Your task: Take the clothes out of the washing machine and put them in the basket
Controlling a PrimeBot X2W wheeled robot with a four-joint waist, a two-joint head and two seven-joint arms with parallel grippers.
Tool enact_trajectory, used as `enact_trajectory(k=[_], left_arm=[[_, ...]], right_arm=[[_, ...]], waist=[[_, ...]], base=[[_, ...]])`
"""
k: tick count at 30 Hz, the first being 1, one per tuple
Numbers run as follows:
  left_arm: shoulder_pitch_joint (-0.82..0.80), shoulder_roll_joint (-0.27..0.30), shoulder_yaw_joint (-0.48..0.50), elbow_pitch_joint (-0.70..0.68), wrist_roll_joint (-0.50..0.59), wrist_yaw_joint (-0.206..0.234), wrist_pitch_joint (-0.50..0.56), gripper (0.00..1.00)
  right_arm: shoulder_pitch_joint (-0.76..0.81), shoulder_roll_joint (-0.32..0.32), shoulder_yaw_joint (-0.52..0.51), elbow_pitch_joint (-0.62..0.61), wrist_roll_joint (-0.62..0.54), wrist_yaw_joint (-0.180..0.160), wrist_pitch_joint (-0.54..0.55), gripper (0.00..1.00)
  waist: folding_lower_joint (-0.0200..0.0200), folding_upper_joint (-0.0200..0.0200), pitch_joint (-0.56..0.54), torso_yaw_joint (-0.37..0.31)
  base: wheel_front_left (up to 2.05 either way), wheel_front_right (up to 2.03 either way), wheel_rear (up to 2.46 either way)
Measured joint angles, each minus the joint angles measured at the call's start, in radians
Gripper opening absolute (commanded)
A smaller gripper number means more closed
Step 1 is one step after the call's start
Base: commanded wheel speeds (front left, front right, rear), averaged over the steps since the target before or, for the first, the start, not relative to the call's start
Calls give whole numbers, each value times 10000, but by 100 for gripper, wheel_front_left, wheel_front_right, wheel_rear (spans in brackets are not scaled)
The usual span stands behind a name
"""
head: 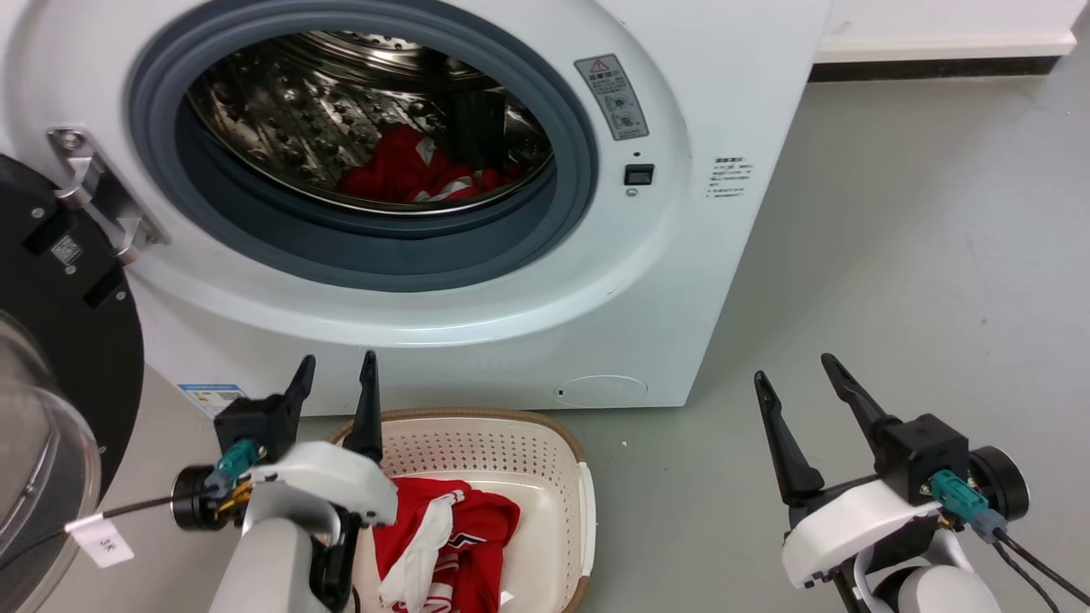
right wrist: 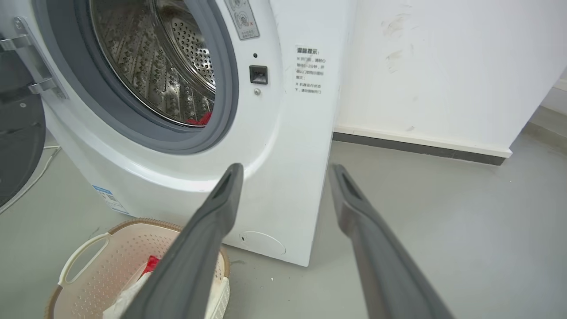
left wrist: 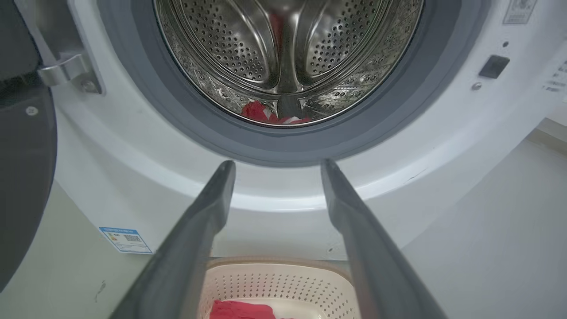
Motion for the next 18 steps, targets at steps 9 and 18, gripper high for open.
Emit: enact_trajectory(k=[9, 18], left_arm=[[-1564, -42, -441, 301, 46, -29, 0, 100], [-4071, 353, -811, 1446, 136, -115, -2, 100]], right_arm=[[-19, 0, 313, -541, -98, 2, 244, 100], [-671, 2, 759, -832, -173, 0, 151, 100]], waist=[[1, 0, 491, 357], [3, 0, 1775, 404]], base=[[0, 0, 0], [0, 0, 0]])
